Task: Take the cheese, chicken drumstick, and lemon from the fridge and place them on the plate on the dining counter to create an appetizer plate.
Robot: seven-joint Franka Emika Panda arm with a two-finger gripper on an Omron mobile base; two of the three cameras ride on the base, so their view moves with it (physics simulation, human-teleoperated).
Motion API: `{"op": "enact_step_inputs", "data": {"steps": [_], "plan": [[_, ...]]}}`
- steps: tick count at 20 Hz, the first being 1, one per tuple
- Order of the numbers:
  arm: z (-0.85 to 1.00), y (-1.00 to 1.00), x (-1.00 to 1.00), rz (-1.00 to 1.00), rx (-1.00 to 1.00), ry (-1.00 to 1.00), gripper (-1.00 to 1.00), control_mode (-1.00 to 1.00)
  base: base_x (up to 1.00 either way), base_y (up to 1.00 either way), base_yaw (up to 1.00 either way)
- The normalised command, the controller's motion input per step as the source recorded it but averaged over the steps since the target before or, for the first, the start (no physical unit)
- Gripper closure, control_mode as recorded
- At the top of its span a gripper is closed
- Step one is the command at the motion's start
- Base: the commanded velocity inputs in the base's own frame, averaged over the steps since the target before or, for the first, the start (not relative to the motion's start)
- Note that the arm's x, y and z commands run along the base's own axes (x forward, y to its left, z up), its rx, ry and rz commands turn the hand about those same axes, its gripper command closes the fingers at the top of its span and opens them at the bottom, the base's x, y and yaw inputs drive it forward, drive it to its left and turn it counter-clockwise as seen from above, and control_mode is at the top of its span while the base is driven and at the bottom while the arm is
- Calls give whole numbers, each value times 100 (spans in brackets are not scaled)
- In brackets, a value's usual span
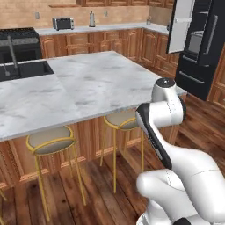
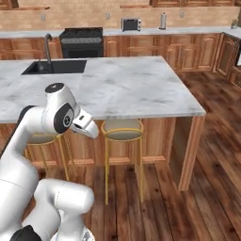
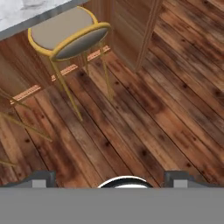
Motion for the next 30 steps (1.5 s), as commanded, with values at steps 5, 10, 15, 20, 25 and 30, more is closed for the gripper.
{"op": "enact_step_inputs", "data": {"steps": [5, 10, 15, 20, 25, 30], "plan": [[0, 0, 0, 0, 0, 0, -100, 100, 22, -100, -3], [0, 0, 0, 0, 0, 0, -100, 100, 33, -100, 3], [0, 0, 0, 0, 0, 0, -100, 100, 43, -100, 10], [0, 0, 0, 0, 0, 0, -100, 100, 68, -100, 14], [0, 0, 0, 0, 0, 0, -100, 100, 89, -100, 17], [0, 0, 0, 0, 0, 0, -100, 100, 100, -100, 16]]}}
